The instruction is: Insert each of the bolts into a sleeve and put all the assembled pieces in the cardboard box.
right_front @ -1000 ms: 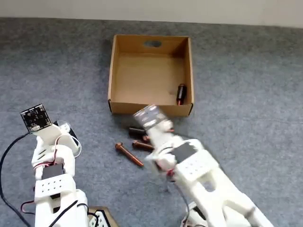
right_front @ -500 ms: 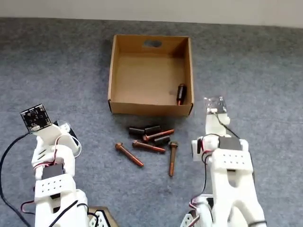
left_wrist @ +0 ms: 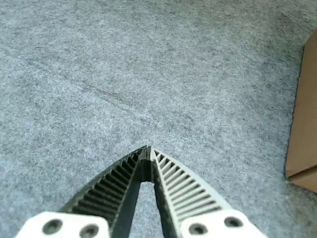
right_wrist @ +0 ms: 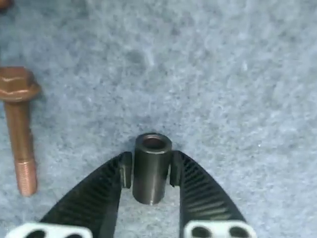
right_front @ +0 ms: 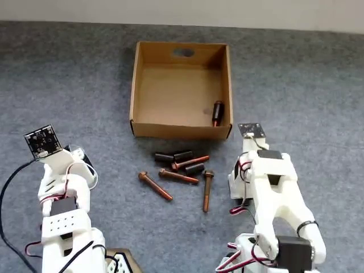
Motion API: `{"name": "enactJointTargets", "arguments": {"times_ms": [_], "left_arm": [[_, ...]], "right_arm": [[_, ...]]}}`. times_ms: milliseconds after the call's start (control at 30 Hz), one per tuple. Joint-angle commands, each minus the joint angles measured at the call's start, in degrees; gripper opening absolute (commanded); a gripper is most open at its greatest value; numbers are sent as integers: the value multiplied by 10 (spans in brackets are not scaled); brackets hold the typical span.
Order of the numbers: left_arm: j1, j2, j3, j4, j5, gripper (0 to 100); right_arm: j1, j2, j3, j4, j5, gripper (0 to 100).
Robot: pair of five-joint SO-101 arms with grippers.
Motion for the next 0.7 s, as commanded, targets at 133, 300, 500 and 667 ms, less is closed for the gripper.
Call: {"name": "enactJointTargets", "arguments": {"times_ms": [133, 300, 500, 667], "left_arm": [[9, -10, -22, -11, 2, 21], [9, -10, -22, -11, 2, 21], [9, -10, -26, -6, 2, 21], [22, -5, -56, 41, -45, 21]], "right_arm": [[7, 1, -17, 1, 50, 126], [7, -4, -15, 2, 69, 10], [7, -46, -33, 47, 68, 6], [-2, -237, -12, 62, 35, 6]]}}
